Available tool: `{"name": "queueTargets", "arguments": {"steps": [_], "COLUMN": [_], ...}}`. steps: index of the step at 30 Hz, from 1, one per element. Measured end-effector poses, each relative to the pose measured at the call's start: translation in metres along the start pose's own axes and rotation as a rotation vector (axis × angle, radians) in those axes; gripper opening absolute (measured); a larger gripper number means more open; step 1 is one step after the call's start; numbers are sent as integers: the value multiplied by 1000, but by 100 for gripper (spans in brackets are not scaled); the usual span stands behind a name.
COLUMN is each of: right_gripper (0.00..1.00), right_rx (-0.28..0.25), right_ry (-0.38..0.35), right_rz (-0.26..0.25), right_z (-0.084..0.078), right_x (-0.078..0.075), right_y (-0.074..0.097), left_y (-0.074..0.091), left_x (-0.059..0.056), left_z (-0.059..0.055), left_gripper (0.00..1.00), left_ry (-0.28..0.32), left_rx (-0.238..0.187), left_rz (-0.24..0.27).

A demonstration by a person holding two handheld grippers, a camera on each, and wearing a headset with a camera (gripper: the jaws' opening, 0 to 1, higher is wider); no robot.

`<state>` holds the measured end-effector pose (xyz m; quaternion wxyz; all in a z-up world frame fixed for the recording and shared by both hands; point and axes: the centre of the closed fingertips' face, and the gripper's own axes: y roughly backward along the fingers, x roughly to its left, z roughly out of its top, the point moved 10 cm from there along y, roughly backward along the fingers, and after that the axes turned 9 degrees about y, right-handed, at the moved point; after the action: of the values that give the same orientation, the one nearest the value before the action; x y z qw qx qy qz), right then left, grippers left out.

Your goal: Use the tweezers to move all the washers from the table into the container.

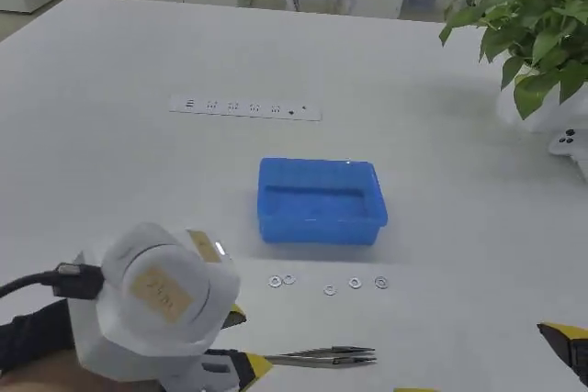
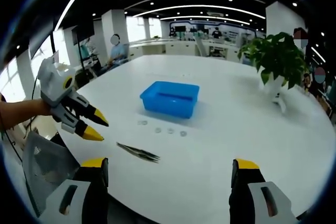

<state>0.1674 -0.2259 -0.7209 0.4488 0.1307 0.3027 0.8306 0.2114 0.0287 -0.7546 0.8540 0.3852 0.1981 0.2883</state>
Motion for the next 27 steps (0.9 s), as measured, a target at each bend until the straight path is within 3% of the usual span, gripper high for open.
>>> {"name": "queueTargets", "arguments": {"steps": [3, 10, 15, 19, 22, 27], "right_gripper": [97, 97, 97, 96, 96, 96], "right_rx": [6, 21, 20, 24, 24, 22], "right_ry": [-1, 4, 2, 4, 3, 10], "right_rz": [4, 16, 28, 32, 36, 49], "right_z": [-1, -2, -2, -2, -3, -3], "right_x": [1, 3, 5, 6, 7, 9], "right_y": [-1, -3, -4, -5, -5, -6], "left_y": [-11, -32, -42, -46, -46, -47], "left_x": [2, 4, 4, 3, 3, 2], "left_z": [-1, -1, -6, -9, -6, -5], "left_gripper": [16, 14, 10, 6, 0, 0], "left_ry": [-20, -39, -81, -98, -114, -165], "left_rx": [37, 67, 124, 142, 133, 136], "left_rz": [-3, -28, -30, -36, -42, -60]}}
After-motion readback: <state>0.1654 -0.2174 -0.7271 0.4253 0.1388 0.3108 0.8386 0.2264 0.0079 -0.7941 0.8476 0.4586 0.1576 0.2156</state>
